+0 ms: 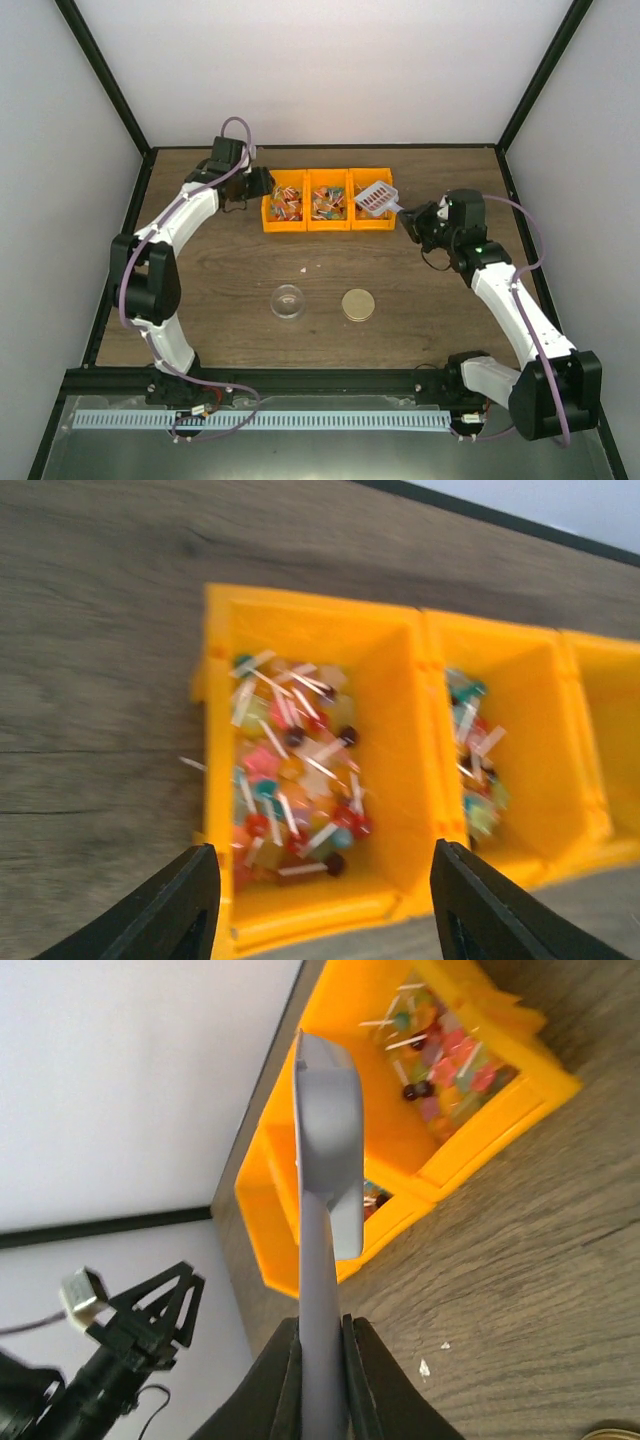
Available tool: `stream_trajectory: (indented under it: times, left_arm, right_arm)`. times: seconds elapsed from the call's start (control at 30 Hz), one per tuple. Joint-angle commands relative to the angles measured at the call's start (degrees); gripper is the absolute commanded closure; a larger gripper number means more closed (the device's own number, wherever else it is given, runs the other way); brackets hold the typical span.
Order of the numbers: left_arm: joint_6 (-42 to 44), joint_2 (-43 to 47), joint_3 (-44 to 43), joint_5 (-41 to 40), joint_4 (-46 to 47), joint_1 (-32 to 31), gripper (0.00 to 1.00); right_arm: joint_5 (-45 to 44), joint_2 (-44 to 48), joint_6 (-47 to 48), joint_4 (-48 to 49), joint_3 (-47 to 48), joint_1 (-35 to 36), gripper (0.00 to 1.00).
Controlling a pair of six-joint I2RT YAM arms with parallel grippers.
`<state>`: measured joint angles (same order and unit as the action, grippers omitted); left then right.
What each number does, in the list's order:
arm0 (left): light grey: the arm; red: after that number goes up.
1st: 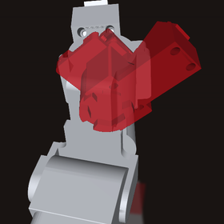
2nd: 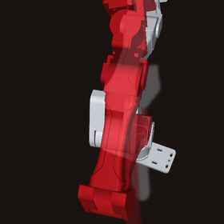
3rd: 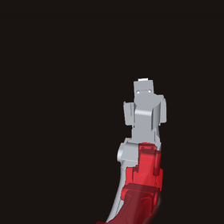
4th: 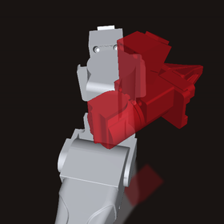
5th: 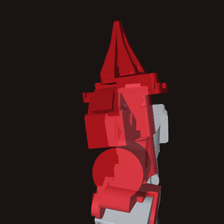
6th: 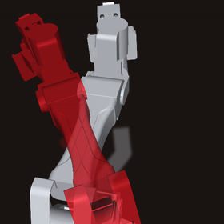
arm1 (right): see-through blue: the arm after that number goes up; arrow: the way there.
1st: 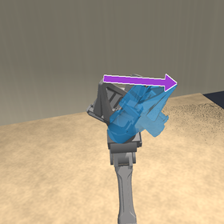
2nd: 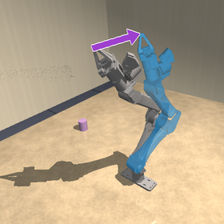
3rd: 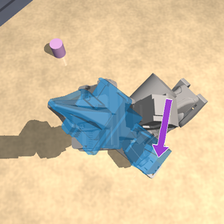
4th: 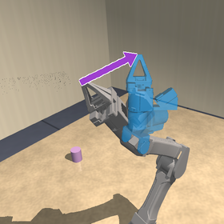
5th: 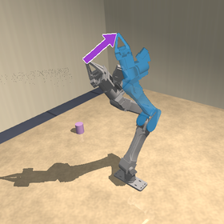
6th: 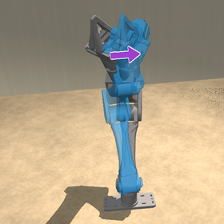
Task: Pack the candies
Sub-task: Pick up the spatula from the center of the board, then scoop the fake candies from the storage box.
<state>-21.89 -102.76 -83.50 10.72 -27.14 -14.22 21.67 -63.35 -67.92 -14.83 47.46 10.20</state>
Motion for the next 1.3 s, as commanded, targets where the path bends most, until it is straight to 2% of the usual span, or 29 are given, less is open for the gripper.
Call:
stream_trajectory:
  times: [0.0,0.2,0.3,0.4,0.73,0.9,1.0,1.13,1.27]
  left_arm:
    - [-2.5,-4.7,-5.6,-14.6,-1.9,-1.9,0.42]
    - [-4.0,-9.7,-10.1,-18.2,-2.8,-2.5,0.42]
    - [-3.8,-10.9,-9.8,-18.3,-2.1,-2.6,0.42]
    - [-3.8,-11.5,-8.9,-17.7,-0.9,-2.8,0.42]
    - [-6.6,-15.2,-10.2,-15.6,1.5,-4.8,0.48]
    - [-6.2,-17.0,-11.4,-16.3,0.6,-5.4,0.54]
    - [-5.5,-17.5,-11.8,-20.3,-1.3,-5.6,0.60]
    - [-5.0,-16.6,-11.5,-27.0,-4.6,-6.7,0.61]
    - [-5.4,-14.8,-7.7,-27.5,-3.3,-6.9,0.60]
  right_arm:
    - [-11.6,-3.5,-7.6,-8.3,8.5,3.3,0.99]
    - [-18.8,-9.4,-14.2,-15.2,16.0,9.2,0.99]
    - [-22.5,-12.7,-18.3,-22.2,20.6,11.5,0.99]
    - [-25.6,-14.0,-22.3,-24.6,22.0,13.6,0.99]
    - [-29.7,-19.5,-28.7,-32.2,30.0,14.8,0.99]
    - [-29.5,-21.5,-29.6,-33.4,31.3,14.8,0.99]
    - [-29.4,-21.6,-29.3,-32.1,30.2,14.8,0.99]
    - [-26.2,-22.6,-29.0,-29.0,28.3,14.8,0.99]
    - [-25.0,-23.2,-29.0,-27.6,26.5,14.9,0.99]
